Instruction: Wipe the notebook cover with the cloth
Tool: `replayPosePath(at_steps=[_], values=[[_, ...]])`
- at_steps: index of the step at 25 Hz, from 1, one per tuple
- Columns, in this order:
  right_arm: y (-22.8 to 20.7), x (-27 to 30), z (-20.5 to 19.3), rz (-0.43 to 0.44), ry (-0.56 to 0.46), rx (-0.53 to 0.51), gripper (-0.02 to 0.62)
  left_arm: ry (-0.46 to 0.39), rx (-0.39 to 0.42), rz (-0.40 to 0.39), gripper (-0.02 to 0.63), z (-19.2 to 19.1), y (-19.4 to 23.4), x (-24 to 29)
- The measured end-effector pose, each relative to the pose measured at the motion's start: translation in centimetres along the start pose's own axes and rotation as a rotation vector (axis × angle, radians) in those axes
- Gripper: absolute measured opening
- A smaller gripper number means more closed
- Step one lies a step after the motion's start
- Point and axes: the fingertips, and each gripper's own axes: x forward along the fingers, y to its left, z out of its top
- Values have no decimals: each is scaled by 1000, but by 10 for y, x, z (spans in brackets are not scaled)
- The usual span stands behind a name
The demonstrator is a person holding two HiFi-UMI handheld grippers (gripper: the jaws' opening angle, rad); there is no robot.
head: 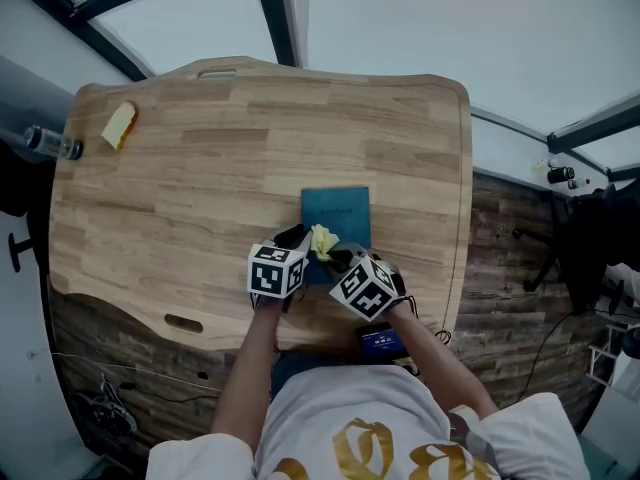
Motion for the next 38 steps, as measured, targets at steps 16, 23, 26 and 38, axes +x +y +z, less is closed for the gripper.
replayPosePath(at_steps=[16, 23, 26, 38], values=[[8, -14, -21, 113, 40, -20, 37, -2, 3, 1, 92, 0, 0, 0], [-10, -22, -28, 83, 61, -1, 37, 1, 0, -2, 92, -1, 0, 0], [-23, -26, -31, 54, 57, 22, 37, 2, -2, -1, 92, -1, 0, 1], [-80, -31, -20, -82, 26, 106, 37, 1, 1, -1, 92, 0, -1, 0]])
